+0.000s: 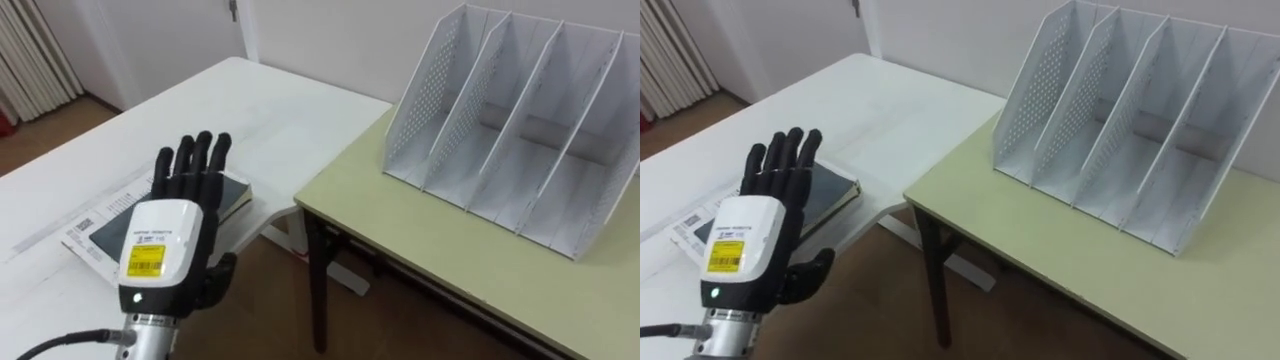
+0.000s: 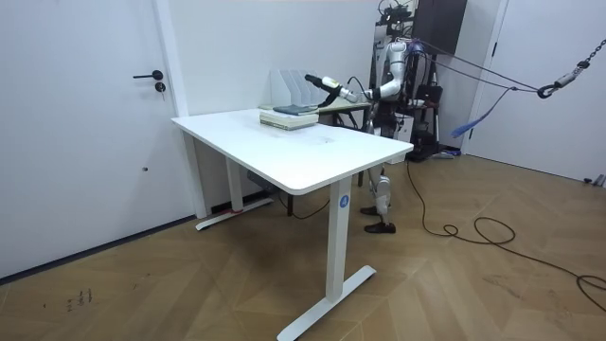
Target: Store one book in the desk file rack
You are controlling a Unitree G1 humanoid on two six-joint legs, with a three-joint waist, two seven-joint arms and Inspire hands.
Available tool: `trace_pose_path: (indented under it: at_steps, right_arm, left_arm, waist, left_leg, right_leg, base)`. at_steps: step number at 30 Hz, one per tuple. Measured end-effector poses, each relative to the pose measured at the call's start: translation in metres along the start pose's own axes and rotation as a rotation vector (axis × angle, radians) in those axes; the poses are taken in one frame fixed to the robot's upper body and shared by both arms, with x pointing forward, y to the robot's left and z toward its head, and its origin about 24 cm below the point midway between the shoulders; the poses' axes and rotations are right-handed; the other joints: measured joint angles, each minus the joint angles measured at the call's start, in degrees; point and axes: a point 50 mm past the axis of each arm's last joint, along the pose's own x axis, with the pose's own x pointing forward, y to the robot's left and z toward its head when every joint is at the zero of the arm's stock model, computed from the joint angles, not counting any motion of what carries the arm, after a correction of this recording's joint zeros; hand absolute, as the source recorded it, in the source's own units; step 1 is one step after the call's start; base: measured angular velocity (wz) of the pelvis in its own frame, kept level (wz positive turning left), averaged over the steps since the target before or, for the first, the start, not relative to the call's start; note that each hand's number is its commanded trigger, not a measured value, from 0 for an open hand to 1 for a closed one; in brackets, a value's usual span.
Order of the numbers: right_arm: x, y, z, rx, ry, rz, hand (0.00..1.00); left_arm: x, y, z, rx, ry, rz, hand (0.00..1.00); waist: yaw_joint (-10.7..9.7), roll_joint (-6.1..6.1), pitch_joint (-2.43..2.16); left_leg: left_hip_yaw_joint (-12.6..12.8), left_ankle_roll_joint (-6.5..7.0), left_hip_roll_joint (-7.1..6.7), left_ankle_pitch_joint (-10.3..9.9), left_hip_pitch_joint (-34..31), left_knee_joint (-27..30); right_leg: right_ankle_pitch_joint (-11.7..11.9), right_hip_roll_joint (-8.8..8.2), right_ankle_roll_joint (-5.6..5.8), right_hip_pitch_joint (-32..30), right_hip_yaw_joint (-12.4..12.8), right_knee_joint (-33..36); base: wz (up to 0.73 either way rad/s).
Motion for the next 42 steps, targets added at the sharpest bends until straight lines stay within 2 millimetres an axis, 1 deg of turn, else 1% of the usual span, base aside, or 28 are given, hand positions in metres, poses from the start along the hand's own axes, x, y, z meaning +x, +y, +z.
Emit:
trace_pose_path:
  at_steps: [4,15,19,23,28,31,32,36,40,42]
  right_arm:
    - [0.0,0.0,0.0,0.006,0.003,0.01,0.0]
    - [0.0,0.0,0.001,0.004,0.01,0.016,0.0]
    - [0.0,0.0,0.001,0.005,0.015,0.015,0.0]
    - [0.001,-0.001,0.001,0.006,0.02,0.01,0.0]
    - [0.001,-0.005,0.005,-0.026,-0.001,0.003,0.0]
    - [0.0,-0.008,0.007,-0.03,-0.017,-0.006,0.0]
    - [0.0,-0.008,0.008,-0.03,-0.021,-0.008,0.0]
    - [0.0,-0.009,0.008,-0.029,-0.022,-0.01,0.0]
    - [0.0,-0.009,0.009,-0.035,-0.024,-0.012,0.0]
    - [0.0,-0.009,0.008,-0.034,-0.022,-0.013,0.0]
  left_arm:
    - [-0.003,-0.001,-0.001,0.003,0.009,-0.01,0.0]
    - [-0.006,-0.007,-0.01,0.036,0.069,-0.081,0.0]
    - [-0.011,-0.015,-0.016,0.054,0.108,-0.138,0.0]
    - [-0.013,-0.019,-0.021,0.068,0.137,-0.174,0.0]
    - [-0.005,-0.02,-0.025,0.065,0.159,-0.19,0.0]
    - [0.0,-0.019,-0.028,0.047,0.175,-0.195,0.0]
    - [0.001,-0.019,-0.028,0.046,0.175,-0.201,0.0]
    - [0.001,-0.022,-0.03,0.011,0.201,-0.222,0.0]
    - [-0.004,-0.027,-0.038,-0.055,0.268,-0.244,0.0]
    - [-0.003,-0.028,-0.04,-0.074,0.285,-0.254,0.0]
  waist:
    - [0.14,-0.1,0.06]
    - [0.05,-0.16,0.02]
    - [-0.33,0.0,-0.06]
    - [-0.35,0.21,-0.02]
    - [-0.45,0.95,0.17]
    - [-0.54,1.57,0.51]
    - [-0.58,1.67,0.53]
    - [-1.03,1.67,0.54]
    - [-1.87,1.62,0.56]
    - [-1.84,1.55,0.55]
  left_leg:
    - [0.01,0.0,0.0,0.0,-0.01,-0.04]
    - [0.05,0.0,-0.01,0.0,0.01,-0.06]
    - [0.04,0.0,0.0,0.0,-0.01,-0.05]
    - [0.05,0.0,0.0,0.0,0.01,-0.01]
    - [0.06,0.0,0.01,0.0,0.06,-0.03]
    - [0.26,0.0,0.01,0.0,0.02,-0.08]
    - [0.37,0.0,0.02,0.0,0.02,-0.09]
    - [0.67,0.0,0.06,0.0,0.07,-0.09]
    - [0.8,0.0,0.06,0.0,0.05,-0.09]
    - [0.85,0.0,0.07,0.0,0.09,-0.09]
  right_leg:
    - [0.0,0.02,0.01,0.06,0.01,-0.02]
    - [0.0,-0.04,0.0,-0.02,-0.04,0.02]
    - [0.0,-0.03,0.0,0.17,-0.02,0.06]
    - [0.01,-0.02,0.01,0.24,0.04,0.02]
    - [0.02,-0.04,0.03,0.23,0.06,0.0]
    - [0.02,-0.06,0.03,0.07,0.22,-0.03]
    - [0.02,-0.06,0.03,0.01,0.24,-0.06]
    - [0.02,-0.04,0.03,-0.14,0.33,-0.04]
    - [0.02,-0.05,0.03,-0.21,0.32,0.01]
    - [0.03,-0.05,0.02,-0.27,0.36,0.13]
  base:
    - [0.0]
    - [0.0]
    - [0.0]
    - [0.0]
    - [0.0]
    - [-0.02]
    - [-0.03]
    - [-0.01]
    - [0.0]
    - [0.0]
